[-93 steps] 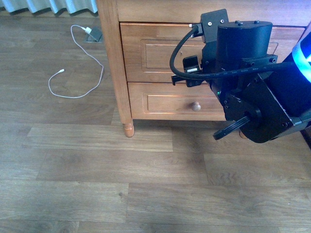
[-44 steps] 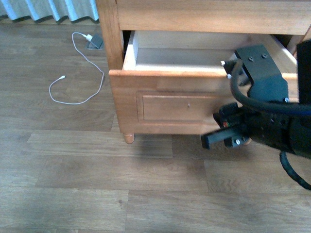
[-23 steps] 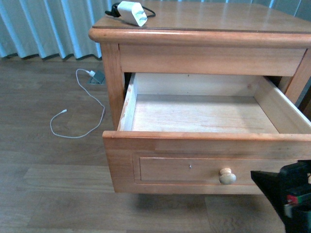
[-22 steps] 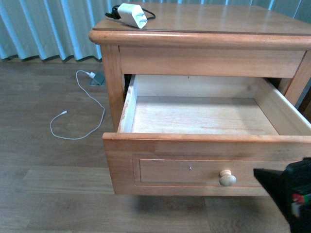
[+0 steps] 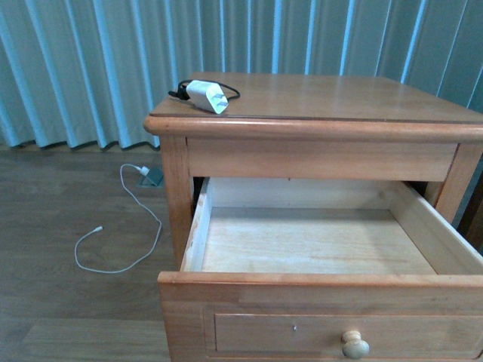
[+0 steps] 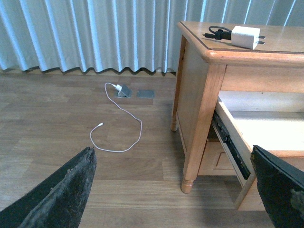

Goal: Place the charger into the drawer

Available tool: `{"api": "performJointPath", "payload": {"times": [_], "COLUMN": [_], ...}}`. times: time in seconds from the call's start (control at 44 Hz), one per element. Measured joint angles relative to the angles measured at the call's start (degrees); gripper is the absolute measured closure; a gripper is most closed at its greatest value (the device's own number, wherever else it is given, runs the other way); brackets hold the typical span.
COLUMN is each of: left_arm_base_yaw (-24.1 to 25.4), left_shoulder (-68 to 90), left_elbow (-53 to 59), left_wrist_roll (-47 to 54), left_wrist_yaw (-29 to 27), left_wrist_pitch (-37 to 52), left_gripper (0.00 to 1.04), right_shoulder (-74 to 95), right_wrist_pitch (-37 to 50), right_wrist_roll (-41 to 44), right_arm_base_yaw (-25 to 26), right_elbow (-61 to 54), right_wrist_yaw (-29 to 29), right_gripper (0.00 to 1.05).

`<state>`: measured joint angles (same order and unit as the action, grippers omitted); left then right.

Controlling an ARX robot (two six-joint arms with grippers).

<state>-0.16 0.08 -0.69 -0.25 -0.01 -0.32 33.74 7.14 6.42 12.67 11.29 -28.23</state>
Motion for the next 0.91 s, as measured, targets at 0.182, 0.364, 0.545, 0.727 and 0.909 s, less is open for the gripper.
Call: {"api": "performJointPath", "payload": {"times": [0.182, 0.364, 0.545, 0.727, 0.909], "left_arm_base_yaw": [0.0, 0.0, 0.0, 0.0, 0.0], "left_shoulder": [0.0, 0.0, 0.0, 0.0, 0.0], "left_elbow": [-0.02, 0.0, 0.0, -0.02, 0.0], "left_wrist_roll": [0.0, 0.0, 0.0, -0.02, 0.0], "left_wrist_yaw": [0.0, 0.0, 0.0, -0.07, -0.04], "left_wrist_pitch": [0.0, 0.0, 0.0, 0.0, 0.0], "left_gripper": [0.06, 0.06, 0.06, 0.06, 0.06], "right_shoulder": [-7.3, -7.48, -7.5, -10.82, -17.25], "right_wrist_pitch": [-1.92, -2.01, -2.01, 8.59, 8.87], "right_wrist_roll": [-1.27, -1.97, -2.05, -4.48, -5.66], "right_arm_base_yaw": [9.38, 10.27, 10.29, 6.27, -1.03], "right_elbow": [-3.04, -3.15, -3.15, -7.67, -10.34], "right_wrist_yaw": [-6.14, -6.38, -6.38, 6.67, 17.0], "right_gripper": [0.08, 0.08, 0.08, 0.23, 0.62]}}
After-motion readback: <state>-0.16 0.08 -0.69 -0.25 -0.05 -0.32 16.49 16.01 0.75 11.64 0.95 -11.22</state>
